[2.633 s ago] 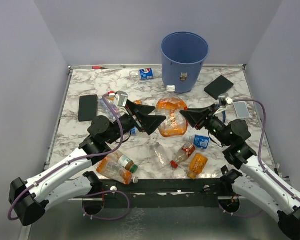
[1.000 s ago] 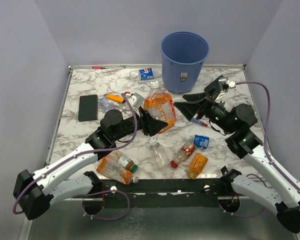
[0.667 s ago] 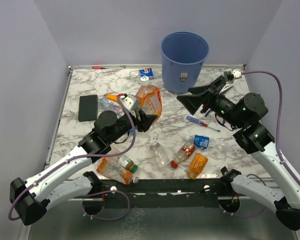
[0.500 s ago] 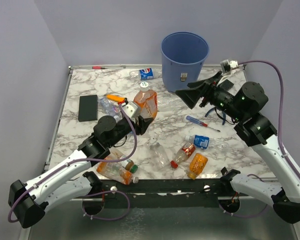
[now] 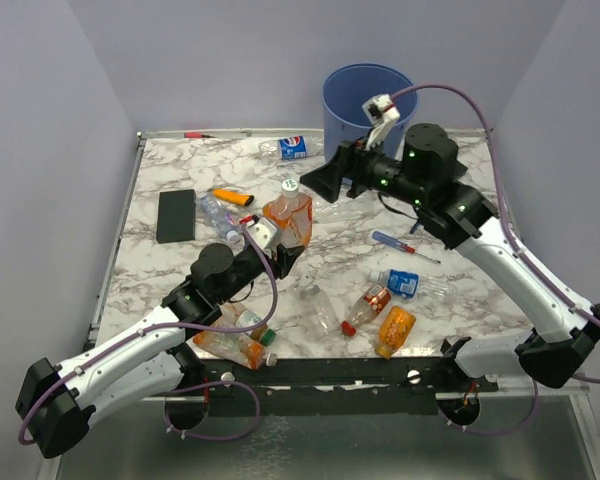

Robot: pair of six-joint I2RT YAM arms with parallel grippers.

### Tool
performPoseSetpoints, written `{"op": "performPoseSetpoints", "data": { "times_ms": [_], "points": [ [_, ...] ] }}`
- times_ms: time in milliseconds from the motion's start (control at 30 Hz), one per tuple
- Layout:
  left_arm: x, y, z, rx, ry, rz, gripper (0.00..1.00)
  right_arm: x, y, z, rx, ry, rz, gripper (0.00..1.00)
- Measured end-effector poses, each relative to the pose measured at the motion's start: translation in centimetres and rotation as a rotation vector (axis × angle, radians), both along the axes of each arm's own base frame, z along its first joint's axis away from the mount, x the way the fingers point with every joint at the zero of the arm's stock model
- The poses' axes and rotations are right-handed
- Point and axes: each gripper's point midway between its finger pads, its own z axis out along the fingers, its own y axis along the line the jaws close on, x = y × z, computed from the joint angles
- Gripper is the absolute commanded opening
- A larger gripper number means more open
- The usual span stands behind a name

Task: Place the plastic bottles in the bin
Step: Pick up the plastic bottle at the center of the board.

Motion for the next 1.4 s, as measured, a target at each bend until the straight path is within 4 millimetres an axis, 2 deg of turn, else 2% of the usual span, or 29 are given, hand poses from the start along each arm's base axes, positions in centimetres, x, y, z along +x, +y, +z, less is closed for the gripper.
{"op": "performPoseSetpoints", "data": {
  "times_ms": [67,167,367,667,900,1033,1133,1200,1267,1300,1400],
  "points": [
    [0.0,0.0,-0.2,0.002,0.002,0.0,0.06,0.0,1.5,-1.1,-0.023,0.021,0.012,0.85],
    [0.0,0.0,-0.1,-0.008,0.002,0.0,0.05,-0.1,2.6,-2.6,-0.053,0.053,0.014,0.81],
    [-0.1,-0.1,0.1,-0.029,0.014,0.0,0.05,0.2,3.4,-3.0,-0.047,0.064,0.008,0.74],
    [-0.1,-0.3,-0.4,-0.032,0.037,-0.001,0.04,0.6,5.7,-4.5,-0.072,0.084,0.032,0.74],
    [-0.2,-0.5,-0.7,-0.029,0.045,-0.007,0.04,0.9,6.2,-4.7,-0.102,0.068,0.019,0.44],
    [-0.2,-0.5,-0.9,-0.025,0.053,-0.008,0.07,0.9,6.2,-4.9,-0.114,0.059,0.012,0.25],
    [-0.3,-0.6,-1.1,-0.026,0.059,-0.008,0.17,1.1,6.0,-5.1,-0.127,0.054,0.004,0.02],
    [-0.3,-0.5,-1.1,-0.027,0.063,-0.007,0.27,1.1,6.0,-5.2,-0.132,0.053,0.002,0.01],
    [-0.3,-0.6,-1.2,-0.029,0.068,-0.007,0.32,1.1,5.9,-5.3,-0.137,0.053,0.0,0.01],
    [-0.3,-0.6,-1.2,-0.031,0.071,-0.006,0.4,1.1,5.9,-5.3,-0.137,0.053,-0.001,0.01],
    [-0.3,-0.6,-1.2,-0.033,0.074,-0.007,0.78,1.2,5.9,-5.3,-0.144,0.047,-0.003,0.01]
  ]
}}
